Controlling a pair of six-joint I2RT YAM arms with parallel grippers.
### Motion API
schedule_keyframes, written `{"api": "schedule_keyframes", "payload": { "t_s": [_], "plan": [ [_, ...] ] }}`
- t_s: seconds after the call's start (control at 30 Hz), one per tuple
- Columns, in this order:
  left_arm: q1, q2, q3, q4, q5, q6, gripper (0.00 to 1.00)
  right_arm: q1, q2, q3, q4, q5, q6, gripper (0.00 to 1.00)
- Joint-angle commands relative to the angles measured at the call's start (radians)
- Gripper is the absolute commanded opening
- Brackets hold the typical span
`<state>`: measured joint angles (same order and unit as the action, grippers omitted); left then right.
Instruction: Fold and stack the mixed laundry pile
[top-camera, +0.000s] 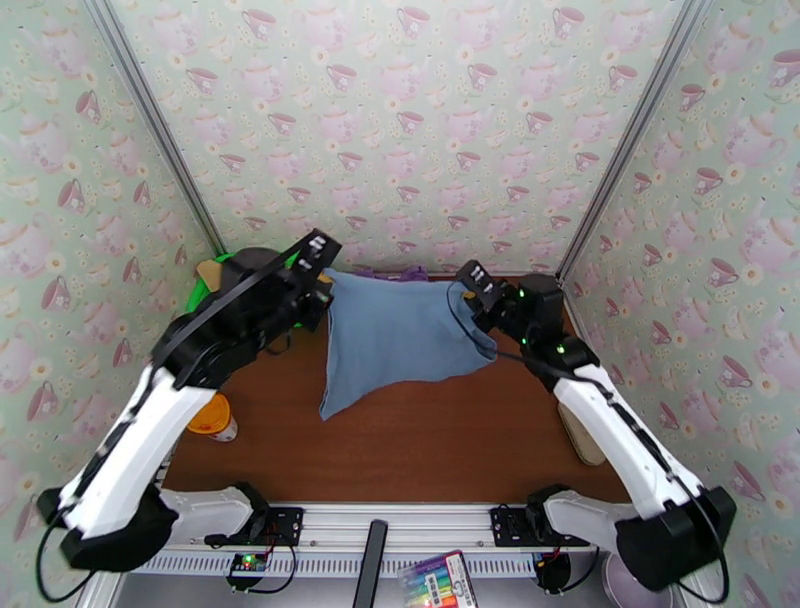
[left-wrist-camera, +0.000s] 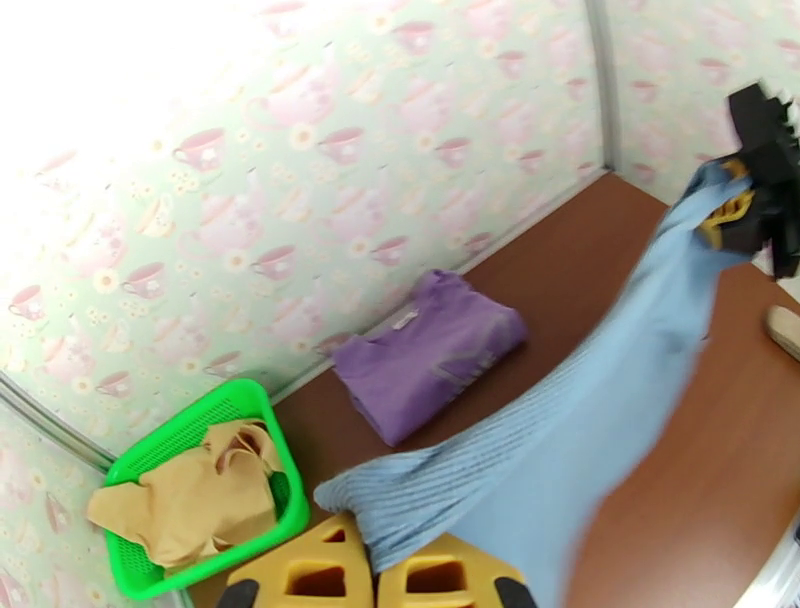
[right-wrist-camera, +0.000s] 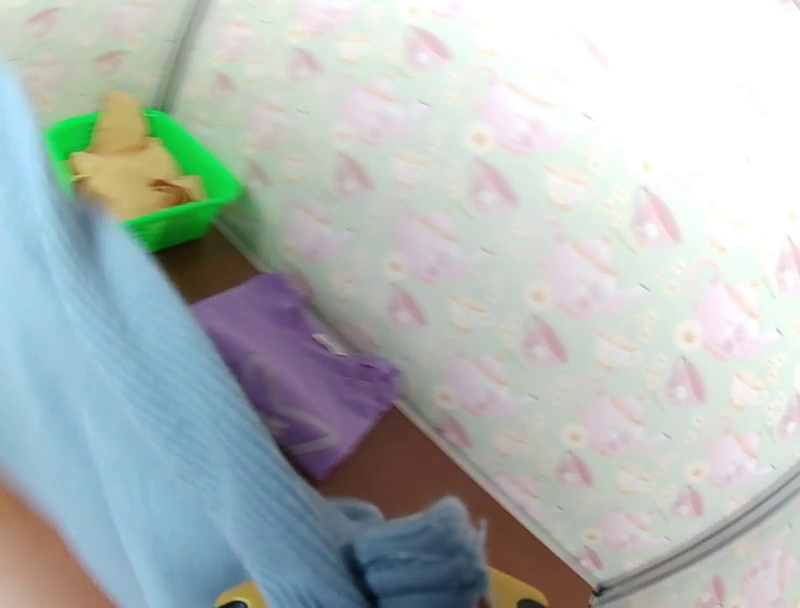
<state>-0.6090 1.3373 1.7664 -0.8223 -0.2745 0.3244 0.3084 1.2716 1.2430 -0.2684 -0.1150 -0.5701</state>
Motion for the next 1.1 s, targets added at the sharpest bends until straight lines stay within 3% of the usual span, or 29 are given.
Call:
{"api": "schedule_keyframes", "payload": {
  "t_s": [0.0,0.17,0.27,0.4,0.5,0.53,0.6,0.63,0.73,0.87,1.0,1.07],
  "plan": [
    [0.064,0.116,0.102,0.120,-0.014,0.051,0.00,-0.031,0.103,0.147,-0.045,0.074,0.030,0.00],
    [0.137,0.276,0.275,0.116,0.057,0.048,0.00,-0.035,0.189,0.290,-0.046,0.092,0.065,0.00],
    [0.140,0.270,0.270,0.132,0.094,0.039,0.00,-0.035,0.141,0.229,-0.004,0.096,0.104,0.00],
    [0.128,0.135,0.024,0.241,0.108,0.008,0.00,-0.035,-0.001,-0.031,0.109,0.097,0.194,0.00],
    [0.104,-0.011,-0.279,0.346,0.106,-0.057,0.00,-0.033,-0.119,-0.281,0.170,0.067,0.347,0.00],
    [0.089,-0.060,-0.392,0.384,0.097,-0.089,0.00,-0.032,-0.162,-0.379,0.194,0.046,0.408,0.05],
    [0.057,-0.143,-0.595,0.447,0.083,-0.165,0.00,-0.029,-0.235,-0.547,0.249,0.016,0.526,0.42],
    [0.039,-0.185,-0.697,0.486,0.067,-0.219,0.00,-0.025,-0.276,-0.633,0.280,0.003,0.584,0.55],
    [0.012,-0.284,-0.967,0.604,0.018,-0.373,0.00,-0.022,-0.414,-0.804,0.335,-0.026,0.683,0.81],
    [0.012,-0.337,-1.135,0.659,-0.079,-0.473,0.00,-0.022,-0.527,-0.815,0.223,-0.024,0.651,0.91],
    [0.012,-0.334,-1.152,0.637,-0.171,-0.502,0.00,-0.022,-0.528,-0.736,0.148,-0.051,0.622,0.91],
    [0.013,-0.334,-1.155,0.630,-0.217,-0.516,0.00,-0.023,-0.496,-0.702,0.153,-0.134,0.630,0.93]
  ]
}}
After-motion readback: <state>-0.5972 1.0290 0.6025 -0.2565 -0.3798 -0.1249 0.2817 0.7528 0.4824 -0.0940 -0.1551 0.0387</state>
